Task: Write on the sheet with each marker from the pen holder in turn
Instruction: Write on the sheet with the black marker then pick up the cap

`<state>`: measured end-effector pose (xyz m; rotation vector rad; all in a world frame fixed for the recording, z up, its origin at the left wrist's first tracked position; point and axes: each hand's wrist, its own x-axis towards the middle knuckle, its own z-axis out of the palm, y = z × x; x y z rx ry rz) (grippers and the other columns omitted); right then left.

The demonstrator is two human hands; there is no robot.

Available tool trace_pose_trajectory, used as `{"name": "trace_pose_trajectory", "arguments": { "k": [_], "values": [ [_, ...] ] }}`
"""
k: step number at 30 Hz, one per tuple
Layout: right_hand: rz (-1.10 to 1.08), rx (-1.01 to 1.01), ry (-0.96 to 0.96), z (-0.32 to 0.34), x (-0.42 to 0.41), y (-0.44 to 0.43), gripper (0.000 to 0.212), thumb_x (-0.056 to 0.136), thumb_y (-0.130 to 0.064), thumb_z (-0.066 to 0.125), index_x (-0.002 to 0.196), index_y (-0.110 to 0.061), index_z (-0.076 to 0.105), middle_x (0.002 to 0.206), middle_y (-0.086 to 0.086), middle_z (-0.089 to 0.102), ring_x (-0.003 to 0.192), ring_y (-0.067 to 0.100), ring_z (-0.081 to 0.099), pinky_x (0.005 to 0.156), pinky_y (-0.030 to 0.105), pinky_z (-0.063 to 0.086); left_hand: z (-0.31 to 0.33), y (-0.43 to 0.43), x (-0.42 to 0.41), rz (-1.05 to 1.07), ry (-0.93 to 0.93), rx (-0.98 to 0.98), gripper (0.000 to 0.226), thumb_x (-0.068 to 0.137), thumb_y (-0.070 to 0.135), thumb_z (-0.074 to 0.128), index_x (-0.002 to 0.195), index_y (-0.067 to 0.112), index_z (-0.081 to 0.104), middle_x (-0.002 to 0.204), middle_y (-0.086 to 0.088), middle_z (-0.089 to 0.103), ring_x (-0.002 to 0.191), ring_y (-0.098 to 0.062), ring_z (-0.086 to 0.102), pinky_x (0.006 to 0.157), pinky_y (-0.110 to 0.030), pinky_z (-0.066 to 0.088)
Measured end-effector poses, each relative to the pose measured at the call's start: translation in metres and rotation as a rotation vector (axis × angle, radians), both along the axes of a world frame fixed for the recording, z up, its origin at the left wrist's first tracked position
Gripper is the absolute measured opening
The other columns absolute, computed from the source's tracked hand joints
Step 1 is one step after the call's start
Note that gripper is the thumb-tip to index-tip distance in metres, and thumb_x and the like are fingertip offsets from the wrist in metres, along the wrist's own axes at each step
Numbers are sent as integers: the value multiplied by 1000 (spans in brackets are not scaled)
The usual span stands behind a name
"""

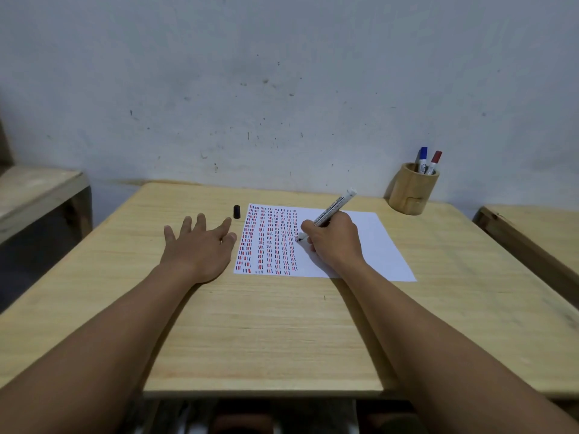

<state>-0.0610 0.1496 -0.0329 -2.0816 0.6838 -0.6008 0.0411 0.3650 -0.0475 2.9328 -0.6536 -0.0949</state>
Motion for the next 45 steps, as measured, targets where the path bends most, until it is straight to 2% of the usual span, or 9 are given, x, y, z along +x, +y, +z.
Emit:
{"name": "trace_pose_trajectory", "arguments": {
  "k": [9,15,20,23,26,28,33,38,45],
  "values": [
    [17,5,18,0,0,-1,33,81,-26,67,81,6,68,74,14,76,75,29,74,64,39,58,-2,0,0,7,-1,-29,59,100,58,12,157,44,12,168,-9,4,154,-32,-3,120,-59,-4],
    [10,34,12,1,-2,-1,31,84,-26,67,79,4,67,72,10,75,62,19,65,51,27,44,0,-3,-1,30,19,-57,59,100,57,17,157,43,16,168,-9,8,155,-31,0,120,-59,-2],
    [-33,105,-77,5,-3,-3,27,85,-29,66,83,-2,68,75,5,74,72,21,69,61,32,49,10,-11,3,80,-60,-318,60,100,44,39,155,26,27,153,-6,45,142,-33,38,115,-55,26],
    [-54,141,-129,11,0,-4,25,85,-29,69,78,-6,64,61,-4,59,57,15,55,54,30,41,16,-21,13,15,-48,-483,62,100,36,48,157,27,25,145,-10,53,134,-31,48,103,-47,43],
    [-47,284,-175,17,5,-6,30,84,-34,74,91,-5,67,66,1,63,51,16,54,59,35,48,17,-31,24,-52,-66,-436,56,101,34,48,155,32,33,137,-11,57,129,-31,52,96,-43,46],
    [-18,404,-202,22,6,-5,31,87,-31,75,96,-3,67,67,3,64,46,13,55,56,33,50,16,-34,29,-72,-88,-404,44,101,34,52,145,28,52,130,-8,65,122,-29,58,92,-39,48],
    [23,698,-258,36,5,-2,20,93,-18,62,78,-6,67,66,5,60,53,15,53,48,25,50,16,-37,33,-48,-182,-445,23,96,12,61,115,16,75,106,-4,77,95,-21,69,78,-31,52],
    [55,764,-288,43,4,-2,15,92,-14,64,81,-4,70,68,6,64,54,12,58,52,24,54,43,-54,14,24,-62,-855,16,96,13,61,104,21,72,93,4,72,78,-6,65,59,-12,42],
    [75,850,-403,61,-5,2,9,91,-12,69,86,-4,69,70,7,64,56,13,58,53,22,54,72,-80,-7,2,176,-1230,7,89,20,74,87,24,80,88,5,78,88,-13,68,82,-29,49]
  ]
}}
